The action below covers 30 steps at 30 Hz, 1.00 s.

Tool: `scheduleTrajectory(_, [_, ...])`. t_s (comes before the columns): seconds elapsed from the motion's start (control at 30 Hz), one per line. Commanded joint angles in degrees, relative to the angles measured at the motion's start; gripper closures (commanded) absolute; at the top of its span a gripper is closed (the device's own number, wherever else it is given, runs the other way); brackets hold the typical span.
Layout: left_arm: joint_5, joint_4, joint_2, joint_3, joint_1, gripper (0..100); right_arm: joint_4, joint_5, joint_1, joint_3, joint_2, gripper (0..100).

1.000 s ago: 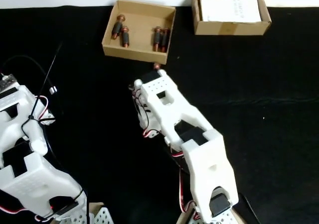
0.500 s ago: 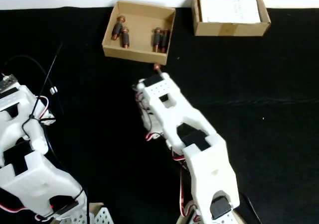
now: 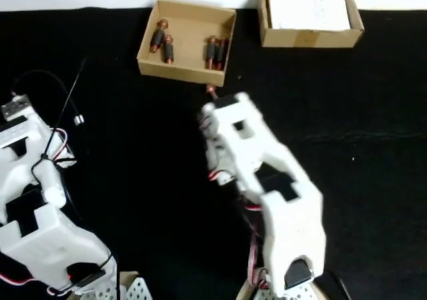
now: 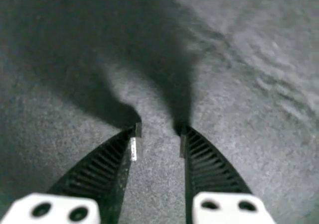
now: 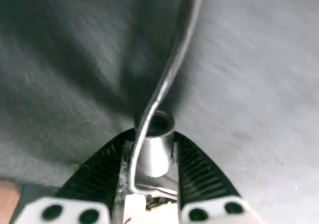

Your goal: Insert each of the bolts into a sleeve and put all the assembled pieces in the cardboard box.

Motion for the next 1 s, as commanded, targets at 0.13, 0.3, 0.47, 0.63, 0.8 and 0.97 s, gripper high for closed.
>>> scheduleTrajectory(0.13, [-1.32,15.21,-24.48,-3.65,7.34,85,1.98,1.76,22.46,3.47,-28.00,99.1])
scheduleTrajectory(0.3, [-0.88,22.42,-35.21,-5.05,25.54,81,-8.40,5.80,33.45,16.04,-40.84,99.1])
scheduleTrajectory(0.47, [7.30,22.59,-29.49,-11.03,38.11,80,-23.43,5.71,36.44,34.77,-49.36,99.1])
scheduleTrajectory(0.63, [11.52,22.51,-13.67,-30.20,45.67,80,-32.57,5.71,36.26,48.92,-57.19,99.1])
scheduleTrajectory(0.8, [17.23,23.82,9.98,-53.76,52.18,80,-36.79,5.71,36.18,55.96,-63.60,99.1])
scheduleTrajectory(0.97, [24.00,26.46,31.25,-76.26,56.31,80,-36.79,5.63,36.44,58.33,-67.38,99.1])
